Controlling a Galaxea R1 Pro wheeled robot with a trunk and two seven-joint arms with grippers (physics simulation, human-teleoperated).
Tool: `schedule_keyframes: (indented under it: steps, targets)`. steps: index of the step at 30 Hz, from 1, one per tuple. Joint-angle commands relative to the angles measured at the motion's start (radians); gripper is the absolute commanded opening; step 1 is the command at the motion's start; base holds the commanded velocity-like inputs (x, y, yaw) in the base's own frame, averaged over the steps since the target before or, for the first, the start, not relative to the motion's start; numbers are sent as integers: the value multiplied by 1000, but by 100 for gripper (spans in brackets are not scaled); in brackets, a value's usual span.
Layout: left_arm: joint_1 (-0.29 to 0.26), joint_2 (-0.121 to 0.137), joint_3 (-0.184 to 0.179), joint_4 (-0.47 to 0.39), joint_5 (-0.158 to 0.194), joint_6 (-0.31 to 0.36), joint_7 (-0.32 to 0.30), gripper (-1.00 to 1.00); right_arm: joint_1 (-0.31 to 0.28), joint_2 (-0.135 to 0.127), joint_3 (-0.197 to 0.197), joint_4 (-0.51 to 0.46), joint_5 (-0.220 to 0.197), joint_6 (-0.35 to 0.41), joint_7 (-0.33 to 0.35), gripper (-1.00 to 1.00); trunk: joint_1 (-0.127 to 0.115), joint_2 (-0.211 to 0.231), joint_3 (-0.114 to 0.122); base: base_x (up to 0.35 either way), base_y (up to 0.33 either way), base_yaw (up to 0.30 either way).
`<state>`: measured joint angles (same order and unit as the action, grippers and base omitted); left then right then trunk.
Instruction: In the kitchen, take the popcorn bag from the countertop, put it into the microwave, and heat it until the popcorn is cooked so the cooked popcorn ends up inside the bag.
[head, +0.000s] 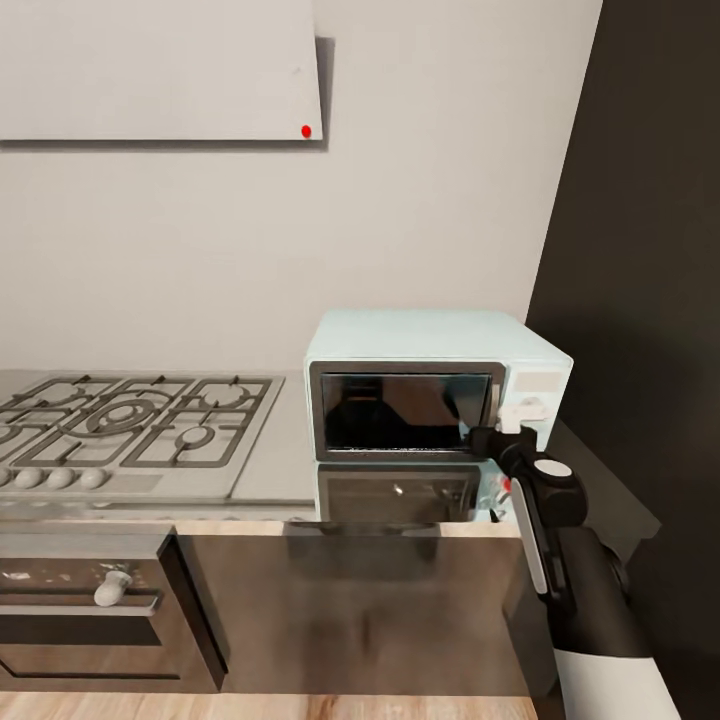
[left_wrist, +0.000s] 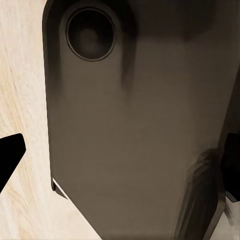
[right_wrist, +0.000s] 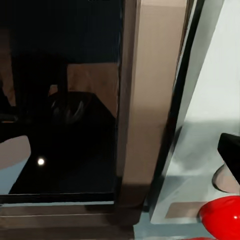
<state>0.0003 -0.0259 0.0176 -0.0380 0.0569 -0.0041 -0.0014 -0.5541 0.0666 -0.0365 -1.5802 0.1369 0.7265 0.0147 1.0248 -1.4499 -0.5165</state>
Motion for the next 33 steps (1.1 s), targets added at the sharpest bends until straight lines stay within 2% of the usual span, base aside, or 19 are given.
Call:
schedule_keyframes:
  steps: [1,23,33]
  targets:
    - [0,0,1,0,6,-1,0,100,-41,1,-2,30,21,-5,4,-100,0,0,-1,0,0,0]
    - [0,0,2,0,6,-2,0,100,-41,2,-8,29,24,-32,-4,-100,0,0,-1,0,0,0]
    - [0,0,1,-1,6,-2,0,100,-41,2,-8,30,24,-32,-25,-100,0,0,-1,-85,0,0]
